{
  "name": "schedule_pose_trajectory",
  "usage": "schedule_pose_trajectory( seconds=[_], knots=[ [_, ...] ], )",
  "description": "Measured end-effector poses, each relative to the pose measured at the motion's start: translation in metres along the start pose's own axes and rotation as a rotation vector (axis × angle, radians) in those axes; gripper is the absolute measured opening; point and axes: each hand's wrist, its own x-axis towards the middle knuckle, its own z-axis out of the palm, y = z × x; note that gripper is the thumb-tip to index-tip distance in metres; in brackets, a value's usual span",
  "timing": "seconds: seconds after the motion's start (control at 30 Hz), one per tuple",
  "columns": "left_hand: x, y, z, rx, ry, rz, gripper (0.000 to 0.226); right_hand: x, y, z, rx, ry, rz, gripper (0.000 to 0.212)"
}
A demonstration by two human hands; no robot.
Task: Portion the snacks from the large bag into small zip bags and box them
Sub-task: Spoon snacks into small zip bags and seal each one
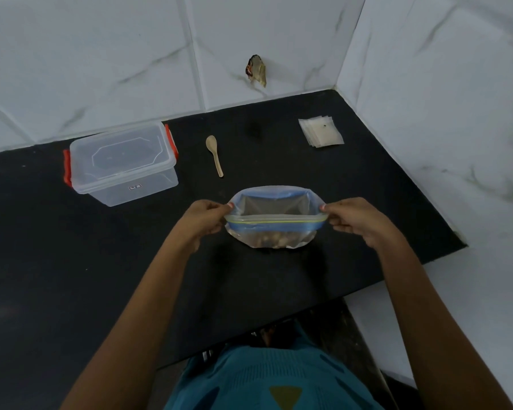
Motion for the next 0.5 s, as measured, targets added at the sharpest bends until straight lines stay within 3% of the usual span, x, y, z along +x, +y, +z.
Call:
schedule_pose_trajectory(
  seconds=[0.07,0.17,0.3,0.43,0.5],
  knots=[
    [-0.003,-0.003,0.000,0.022,0.012,-0.003,0.018,-0.005,-0.001,0.001,-0.049,0.019,0.029,0.020],
    [-0.007,-0.005,0.002,-0.088,0.026,0.006,0.017,-0.012,-0.001,0.003,0.093,-0.059,0.071,0.016],
    [-0.011,-0.005,0.003,-0.430,-0.021,-0.098,0.009,-0.013,0.000,0.004,0.426,-0.134,0.127,0.007],
    [-0.015,-0.010,0.004,-0.884,-0.171,-0.151,0.011,-0.011,0.008,0.005,0.866,-0.227,0.200,0.011],
    [-0.017,-0.014,0.004,-0.999,-0.250,-0.152,0.014,-0.011,0.010,0.006,0.998,-0.237,0.197,0.012]
  ],
)
